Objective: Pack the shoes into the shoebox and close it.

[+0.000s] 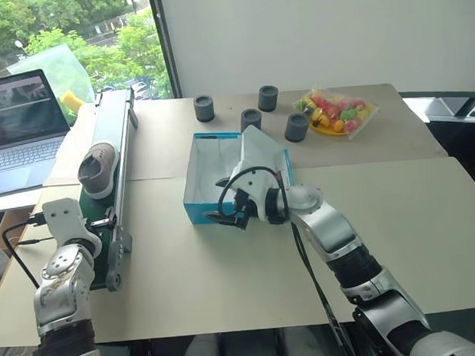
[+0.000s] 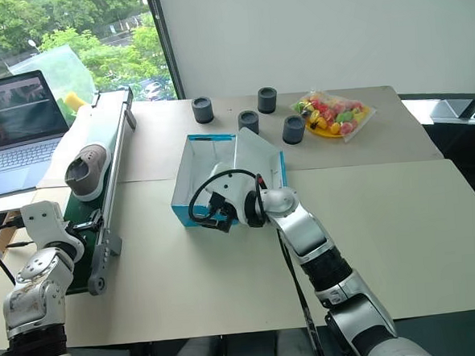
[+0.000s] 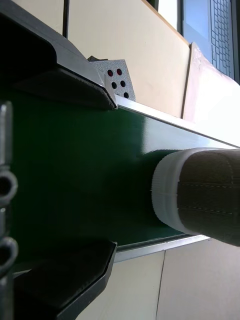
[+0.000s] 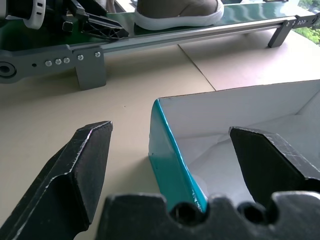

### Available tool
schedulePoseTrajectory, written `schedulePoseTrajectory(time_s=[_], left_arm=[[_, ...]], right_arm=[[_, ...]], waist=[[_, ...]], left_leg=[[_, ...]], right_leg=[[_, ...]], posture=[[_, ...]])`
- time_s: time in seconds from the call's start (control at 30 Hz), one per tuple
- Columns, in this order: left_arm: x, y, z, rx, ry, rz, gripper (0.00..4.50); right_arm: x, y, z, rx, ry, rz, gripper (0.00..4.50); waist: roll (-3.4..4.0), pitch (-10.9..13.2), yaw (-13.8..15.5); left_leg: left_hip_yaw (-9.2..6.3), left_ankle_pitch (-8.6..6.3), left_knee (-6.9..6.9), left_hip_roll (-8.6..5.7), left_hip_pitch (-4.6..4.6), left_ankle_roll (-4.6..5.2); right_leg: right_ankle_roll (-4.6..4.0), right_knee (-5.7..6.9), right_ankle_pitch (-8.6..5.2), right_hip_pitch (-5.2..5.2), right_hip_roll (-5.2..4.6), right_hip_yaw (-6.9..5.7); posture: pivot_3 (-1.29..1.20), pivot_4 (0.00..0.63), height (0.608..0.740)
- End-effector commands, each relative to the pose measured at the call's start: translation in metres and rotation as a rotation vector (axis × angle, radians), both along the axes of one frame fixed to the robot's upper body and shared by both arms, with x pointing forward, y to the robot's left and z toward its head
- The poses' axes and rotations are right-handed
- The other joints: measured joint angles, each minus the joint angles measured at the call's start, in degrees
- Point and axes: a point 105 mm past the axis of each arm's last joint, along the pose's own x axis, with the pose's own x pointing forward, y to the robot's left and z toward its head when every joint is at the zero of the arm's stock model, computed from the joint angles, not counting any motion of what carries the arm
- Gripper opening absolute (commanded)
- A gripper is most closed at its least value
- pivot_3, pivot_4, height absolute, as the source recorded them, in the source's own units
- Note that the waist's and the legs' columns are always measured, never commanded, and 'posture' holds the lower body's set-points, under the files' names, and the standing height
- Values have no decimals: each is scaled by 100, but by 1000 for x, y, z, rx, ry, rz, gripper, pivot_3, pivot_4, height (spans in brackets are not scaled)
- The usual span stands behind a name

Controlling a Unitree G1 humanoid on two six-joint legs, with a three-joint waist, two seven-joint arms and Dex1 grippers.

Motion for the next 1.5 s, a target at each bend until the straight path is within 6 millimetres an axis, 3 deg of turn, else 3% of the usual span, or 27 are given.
schedulePoseTrajectory(time_s=[0.03,0.2,0.3,0.4,0.57,0.7,0.8,0.87,0.93,1.0,1.13,1.23,1.5], left_arm=[[1,0,4,13,-20,-2,4500],[3,-2,2,1,-13,-5,4500],[5,-5,7,-14,-45,-15,3786],[7,-8,10,-18,-51,-22,2720],[10,-8,17,-17,-61,-2,2595],[13,-16,54,68,-206,12,2595],[10,-39,104,206,-426,20,2595],[6,-59,113,247,-498,-14,2595],[7,-78,104,238,-497,-73,2595],[7,-93,97,235,-487,-142,2595],[3,-150,82,139,-465,-399,2595],[1,-178,77,51,-458,-492,2595],[6,-209,83,-142,-452,-575,2595]], right_arm=[[-3,0,19,59,-39,5,4416],[-3,-1,22,65,-46,-3,4416],[-2,-2,23,68,-48,-6,4500],[-1,-2,25,73,-50,-9,4500],[0,-2,26,76,-50,-12,4500],[2,0,26,100,-13,-21,4500],[11,5,33,251,188,-66,4500],[31,6,43,452,416,-179,4500],[44,9,34,574,711,-262,4500],[43,13,29,604,864,-255,4500],[36,21,34,603,961,-181,4500],[35,24,43,666,1037,-140,4500],[32,31,56,765,1137,-73,4500]], waist=[[0,0,-1],[0,0,6],[0,0,7],[0,0,10],[0,0,48],[-2,0,86],[-13,3,109],[-14,2,101],[-12,1,100],[-13,-3,150],[-12,-2,121],[-13,-2,114],[-13,-2,59]], left_leg=[[0,0,0,0,0,0],[0,0,0,0,3,0],[0,0,0,0,4,0],[0,0,0,0,4,0],[0,1,2,-1,4,0],[0,1,2,0,0,0],[-1,1,2,0,-8,-1],[-1,1,2,4,-8,-1],[5,2,1,17,-7,-4],[7,1,-4,21,4,-4],[19,1,-4,13,-26,-1],[29,1,1,18,-34,0],[67,2,7,57,-13,1]], right_leg=[[0,0,0,0,0,0],[0,1,0,2,0,0],[0,2,0,3,0,0],[0,3,0,3,0,0],[0,3,0,4,0,0],[0,1,0,1,0,-1],[-1,0,1,-4,0,-1],[-5,-1,3,-5,0,1],[-13,0,10,-7,0,5],[-14,-3,11,6,0,4],[-14,-3,11,-22,5,4],[-14,-2,11,-24,10,3],[-25,-6,18,-2,54,9]], posture=[[0,150,736],[0,150,736],[0,150,736],[0,150,736],[0,150,736],[0,150,736],[0,150,736],[0,150,736],[0,150,736],[0,150,736],[0,150,736],[0,150,736],[0,150,736]])
